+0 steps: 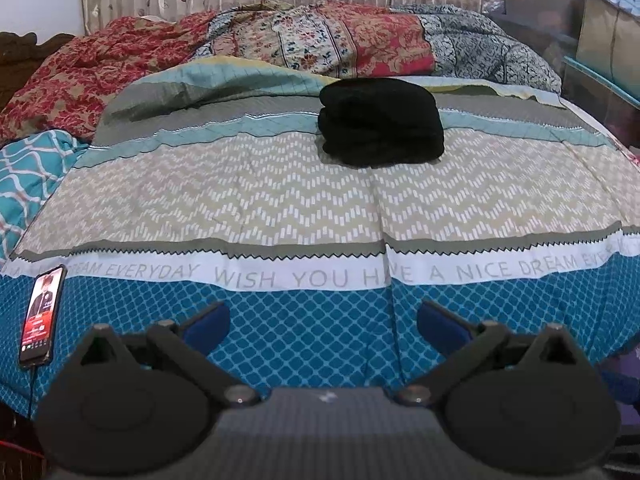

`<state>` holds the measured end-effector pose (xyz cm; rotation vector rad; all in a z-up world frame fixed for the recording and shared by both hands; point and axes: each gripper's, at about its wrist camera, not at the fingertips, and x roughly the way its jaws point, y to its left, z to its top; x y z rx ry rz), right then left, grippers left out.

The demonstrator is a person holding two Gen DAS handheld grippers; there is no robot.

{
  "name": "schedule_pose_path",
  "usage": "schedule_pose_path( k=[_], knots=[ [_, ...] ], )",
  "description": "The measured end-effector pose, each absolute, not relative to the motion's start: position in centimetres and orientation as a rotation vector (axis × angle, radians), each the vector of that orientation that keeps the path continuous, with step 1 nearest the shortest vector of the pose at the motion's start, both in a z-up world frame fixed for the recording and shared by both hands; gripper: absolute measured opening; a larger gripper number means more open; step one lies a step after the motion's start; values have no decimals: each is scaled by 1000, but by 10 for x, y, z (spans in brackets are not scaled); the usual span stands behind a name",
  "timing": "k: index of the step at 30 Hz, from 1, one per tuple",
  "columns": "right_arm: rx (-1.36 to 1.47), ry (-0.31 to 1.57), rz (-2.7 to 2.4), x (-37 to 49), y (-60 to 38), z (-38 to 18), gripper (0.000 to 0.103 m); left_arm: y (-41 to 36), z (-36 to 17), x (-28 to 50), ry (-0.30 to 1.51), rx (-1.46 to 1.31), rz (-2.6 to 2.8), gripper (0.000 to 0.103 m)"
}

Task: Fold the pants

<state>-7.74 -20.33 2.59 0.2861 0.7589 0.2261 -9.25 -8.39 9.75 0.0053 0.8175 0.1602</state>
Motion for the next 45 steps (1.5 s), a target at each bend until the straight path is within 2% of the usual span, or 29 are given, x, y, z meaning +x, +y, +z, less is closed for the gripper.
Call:
schedule_pose_path(
  k=[10,45],
  knots=[
    [317,772,144,-67,-223,15,103,-95,79,-74,880,21,134,103],
    [259,766,176,-58,-207,12,103,-67,70,-64,876,18,210,103]
  ],
)
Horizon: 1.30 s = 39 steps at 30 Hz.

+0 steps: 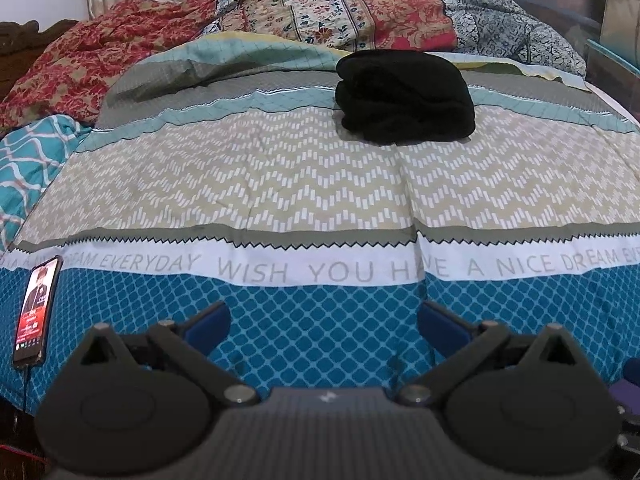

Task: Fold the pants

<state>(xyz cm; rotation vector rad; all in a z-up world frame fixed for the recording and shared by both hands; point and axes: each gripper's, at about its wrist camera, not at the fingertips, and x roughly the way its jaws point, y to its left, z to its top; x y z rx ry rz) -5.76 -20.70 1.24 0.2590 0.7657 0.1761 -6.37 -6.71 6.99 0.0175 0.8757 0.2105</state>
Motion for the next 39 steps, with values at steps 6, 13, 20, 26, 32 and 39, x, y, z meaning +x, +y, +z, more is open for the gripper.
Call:
schedule_pose_path(
  k=[6,13,20,26,32,39],
  knots=[
    [265,766,173,-59,-207,12,103,-68,66,-64,903,44,248,103],
    [272,772,171,-59,-208,12,103,-67,59,-64,960,33,256,103],
    [277,780,169,-58,-208,10,103,-68,57,-62,970,65,258,103],
    [280,785,170,-58,-208,9,103,-68,55,-61,974,80,266,103],
    [287,793,168,-57,-210,7,103,-67,54,-61,981,80,269,103],
    [285,792,170,-57,-210,8,103,-66,56,-61,976,66,261,103]
  ],
)
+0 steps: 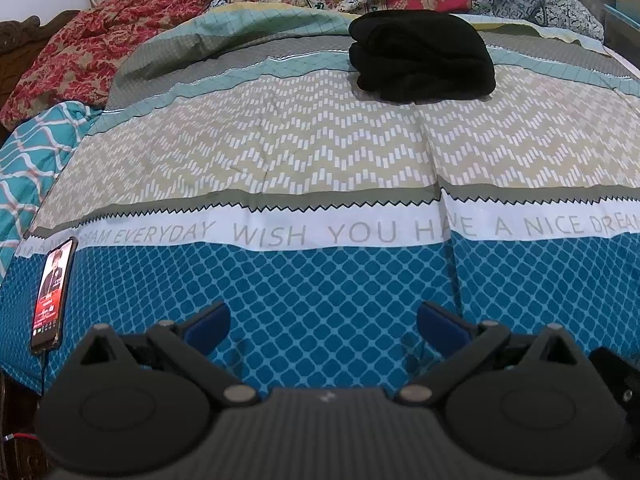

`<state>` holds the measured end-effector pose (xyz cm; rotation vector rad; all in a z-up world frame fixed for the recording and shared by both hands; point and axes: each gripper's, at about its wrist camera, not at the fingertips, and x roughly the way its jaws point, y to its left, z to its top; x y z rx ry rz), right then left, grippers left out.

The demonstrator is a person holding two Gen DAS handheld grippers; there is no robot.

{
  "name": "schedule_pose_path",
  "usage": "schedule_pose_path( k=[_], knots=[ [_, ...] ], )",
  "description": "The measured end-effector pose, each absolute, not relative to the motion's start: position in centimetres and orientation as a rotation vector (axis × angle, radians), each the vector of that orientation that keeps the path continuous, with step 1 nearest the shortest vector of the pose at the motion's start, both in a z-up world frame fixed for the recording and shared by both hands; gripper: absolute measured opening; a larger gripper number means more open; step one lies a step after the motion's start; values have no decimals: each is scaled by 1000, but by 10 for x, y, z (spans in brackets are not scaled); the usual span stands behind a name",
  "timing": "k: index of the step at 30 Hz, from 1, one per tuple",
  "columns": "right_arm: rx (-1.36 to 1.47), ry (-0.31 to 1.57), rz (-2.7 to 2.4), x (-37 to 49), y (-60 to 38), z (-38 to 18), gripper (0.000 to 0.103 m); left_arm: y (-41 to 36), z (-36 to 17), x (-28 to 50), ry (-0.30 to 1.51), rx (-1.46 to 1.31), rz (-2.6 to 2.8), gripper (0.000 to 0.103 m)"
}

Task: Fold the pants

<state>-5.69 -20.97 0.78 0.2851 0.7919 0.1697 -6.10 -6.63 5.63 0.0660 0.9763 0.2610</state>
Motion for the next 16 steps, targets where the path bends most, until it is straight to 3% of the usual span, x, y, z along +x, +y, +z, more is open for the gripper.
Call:
schedule_pose_path(
  k=[16],
  knots=[
    [277,781,164,-54,-212,7,103,-71,58,-57,951,40,173,103]
  ],
)
